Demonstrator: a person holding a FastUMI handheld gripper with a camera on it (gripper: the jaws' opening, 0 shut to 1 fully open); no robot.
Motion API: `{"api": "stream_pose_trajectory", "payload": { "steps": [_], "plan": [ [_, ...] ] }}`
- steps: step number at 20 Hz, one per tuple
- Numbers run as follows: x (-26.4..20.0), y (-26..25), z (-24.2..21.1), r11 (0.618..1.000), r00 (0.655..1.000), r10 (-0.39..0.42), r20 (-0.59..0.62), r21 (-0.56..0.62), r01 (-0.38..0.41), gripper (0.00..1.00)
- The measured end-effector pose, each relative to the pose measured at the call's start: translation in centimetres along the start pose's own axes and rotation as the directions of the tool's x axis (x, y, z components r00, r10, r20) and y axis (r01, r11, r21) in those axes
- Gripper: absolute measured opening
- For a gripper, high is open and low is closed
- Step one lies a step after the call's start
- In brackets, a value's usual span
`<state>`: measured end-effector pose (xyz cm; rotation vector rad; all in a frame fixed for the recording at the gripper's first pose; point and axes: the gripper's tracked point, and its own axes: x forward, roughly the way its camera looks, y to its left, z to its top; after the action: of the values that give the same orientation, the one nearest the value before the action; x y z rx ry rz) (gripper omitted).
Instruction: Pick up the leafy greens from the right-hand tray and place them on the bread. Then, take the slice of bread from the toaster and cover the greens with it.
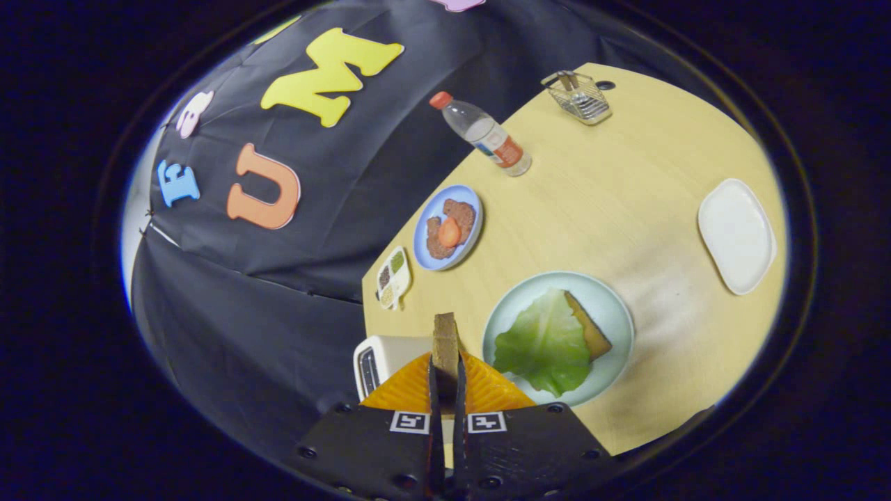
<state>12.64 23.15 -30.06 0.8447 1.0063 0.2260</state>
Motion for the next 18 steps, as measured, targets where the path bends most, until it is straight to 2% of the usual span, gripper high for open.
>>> {"api": "stream_pose_trajectory", "payload": {
  "steps": [12, 18],
  "plan": [
    [3.5, -7.8, 0.6, 0.996, 0.999, -0.040, -0.024, 0.079, 0.042, 0.05],
    [4.0, -9.4, 0.8, 0.998, 0.998, -0.062, -0.020, 0.022, 0.062, 0.07]
  ]
}}
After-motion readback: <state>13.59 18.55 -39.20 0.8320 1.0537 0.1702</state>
